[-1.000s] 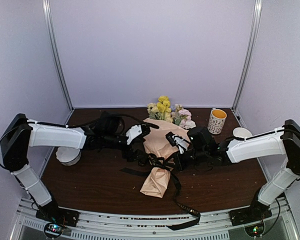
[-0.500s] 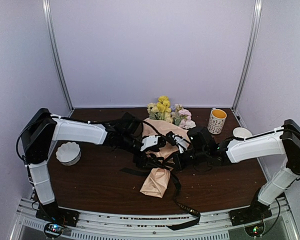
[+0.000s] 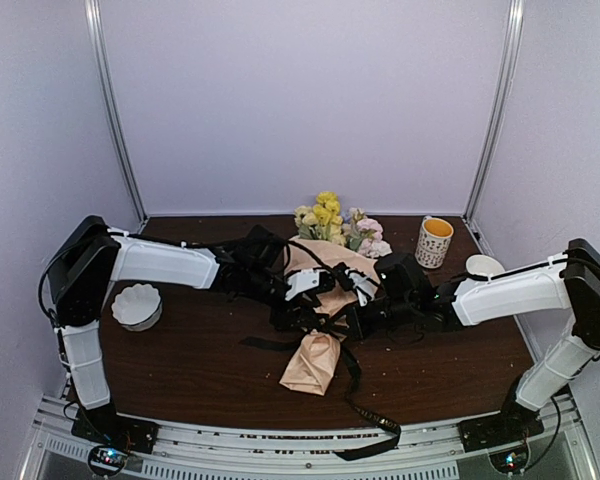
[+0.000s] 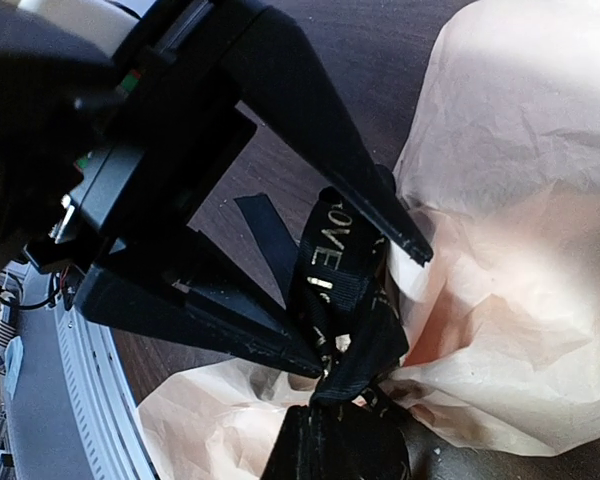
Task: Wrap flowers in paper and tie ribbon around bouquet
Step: Cross the half-tied ribbon over the folded bouquet.
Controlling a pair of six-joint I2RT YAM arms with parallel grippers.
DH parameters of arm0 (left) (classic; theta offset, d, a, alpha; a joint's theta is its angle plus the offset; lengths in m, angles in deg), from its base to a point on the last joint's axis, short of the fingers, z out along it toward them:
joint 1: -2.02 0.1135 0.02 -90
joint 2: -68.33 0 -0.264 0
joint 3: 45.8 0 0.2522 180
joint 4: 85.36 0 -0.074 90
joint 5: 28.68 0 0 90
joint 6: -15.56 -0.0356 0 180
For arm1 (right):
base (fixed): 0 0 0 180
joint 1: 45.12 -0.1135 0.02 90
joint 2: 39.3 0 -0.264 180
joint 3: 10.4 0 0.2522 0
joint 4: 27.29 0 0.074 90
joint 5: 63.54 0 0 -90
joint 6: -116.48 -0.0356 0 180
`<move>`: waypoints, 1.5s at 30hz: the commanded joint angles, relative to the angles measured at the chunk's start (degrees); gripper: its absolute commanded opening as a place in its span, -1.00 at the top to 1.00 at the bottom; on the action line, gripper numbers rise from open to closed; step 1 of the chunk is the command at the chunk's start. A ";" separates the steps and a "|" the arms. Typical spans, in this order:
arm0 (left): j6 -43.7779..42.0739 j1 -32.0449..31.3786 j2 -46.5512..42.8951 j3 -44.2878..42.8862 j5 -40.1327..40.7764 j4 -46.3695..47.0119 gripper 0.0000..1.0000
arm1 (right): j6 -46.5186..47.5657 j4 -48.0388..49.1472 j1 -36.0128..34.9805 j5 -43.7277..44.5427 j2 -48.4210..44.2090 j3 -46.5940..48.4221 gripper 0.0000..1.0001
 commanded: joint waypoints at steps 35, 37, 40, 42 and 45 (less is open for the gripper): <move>9.31 -0.13 -1.19 3.91 3.51 8.76 1.00 | -2.46 1.52 5.29 -5.25 1.69 2.70 0.57; 9.46 -0.13 -1.41 4.14 3.75 8.98 1.00 | -2.48 0.77 5.31 -5.27 3.26 3.93 0.59; 9.96 -0.14 -1.34 4.11 4.10 9.00 1.00 | -3.12 2.89 5.06 -7.46 3.71 3.42 0.51; 10.25 -0.18 -1.36 4.06 4.31 8.95 1.00 | -3.78 4.44 4.76 -7.98 3.71 2.59 0.47; 10.71 -0.16 -1.33 4.13 4.08 9.12 1.00 | -4.65 5.64 4.56 -8.10 5.04 2.26 0.49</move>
